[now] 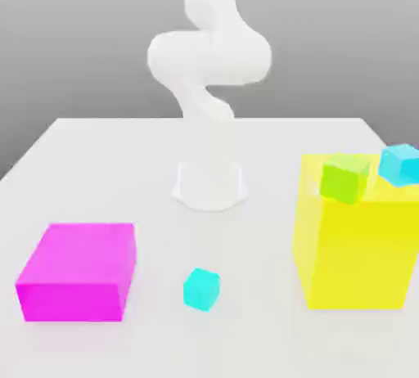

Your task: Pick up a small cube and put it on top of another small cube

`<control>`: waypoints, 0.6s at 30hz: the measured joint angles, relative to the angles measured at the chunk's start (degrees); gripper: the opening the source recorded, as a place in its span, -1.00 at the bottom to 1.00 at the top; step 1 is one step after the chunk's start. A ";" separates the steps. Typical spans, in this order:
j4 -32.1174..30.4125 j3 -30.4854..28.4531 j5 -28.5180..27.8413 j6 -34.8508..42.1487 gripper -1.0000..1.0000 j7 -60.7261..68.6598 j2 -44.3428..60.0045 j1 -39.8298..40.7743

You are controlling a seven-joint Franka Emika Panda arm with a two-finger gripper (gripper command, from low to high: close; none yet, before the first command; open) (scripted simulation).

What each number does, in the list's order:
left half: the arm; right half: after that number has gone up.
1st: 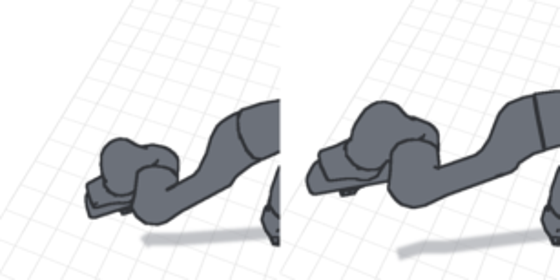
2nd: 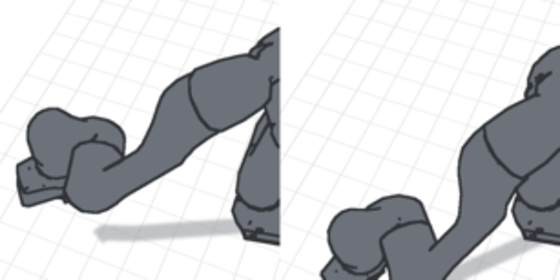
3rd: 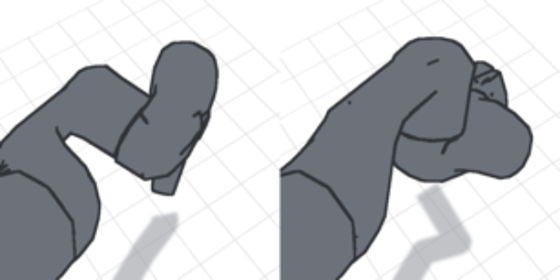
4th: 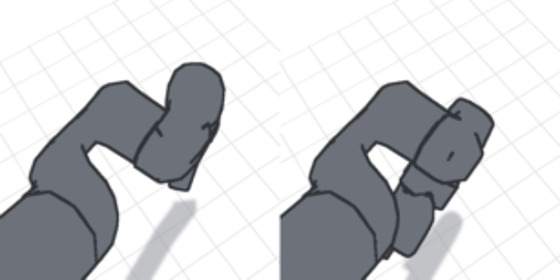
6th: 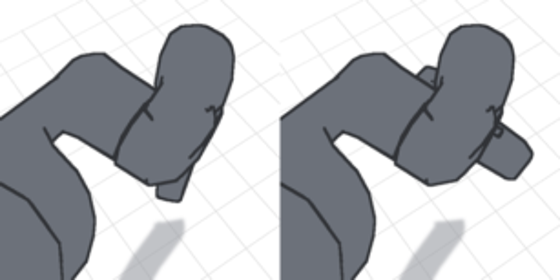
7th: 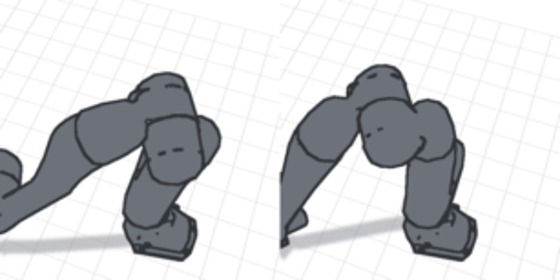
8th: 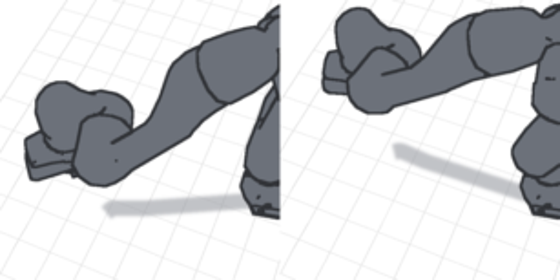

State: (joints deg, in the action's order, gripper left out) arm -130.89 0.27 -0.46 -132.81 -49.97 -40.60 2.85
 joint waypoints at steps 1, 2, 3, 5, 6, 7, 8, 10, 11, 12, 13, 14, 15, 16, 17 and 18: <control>0.39 0.08 -0.23 -0.44 0.00 -1.80 2.26 1.18; 0.76 0.14 -0.46 -0.87 0.00 -3.54 4.43 2.30; 1.12 0.17 -0.69 -1.28 0.00 -5.24 6.55 3.37; 1.83 0.13 -1.18 -2.09 0.00 -8.63 10.74 5.38; 2.19 0.03 -1.45 -2.50 0.00 -10.34 12.83 6.29; 2.54 -0.09 -1.70 -2.90 0.00 -12.03 14.91 7.19; 2.90 -0.23 -1.94 -3.31 0.00 -13.71 16.99 8.07; 3.61 -0.62 -2.36 -4.11 0.00 -17.02 21.14 9.75; 3.97 -0.97 -2.55 -4.50 0.00 -18.65 23.22 10.44; 4.32 -1.30 -2.70 -4.92 0.00 -20.27 25.30 11.16; 4.68 -1.63 -2.83 -5.32 0.00 -21.87 27.37 11.88; 5.02 -2.15 -2.91 -5.75 0.00 -23.43 29.44 12.42; 5.37 -2.57 -2.93 -6.17 0.00 -24.94 31.52 13.05; 5.73 -3.07 -2.90 -6.57 0.00 -26.44 33.59 13.68; 6.08 -3.57 -2.79 -6.98 0.00 -27.88 35.67 14.72; 6.44 -3.85 -2.56 -7.38 0.00 -29.20 37.75 15.59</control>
State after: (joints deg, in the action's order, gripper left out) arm -124.45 -3.58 -3.01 -140.19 -79.17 -2.85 18.44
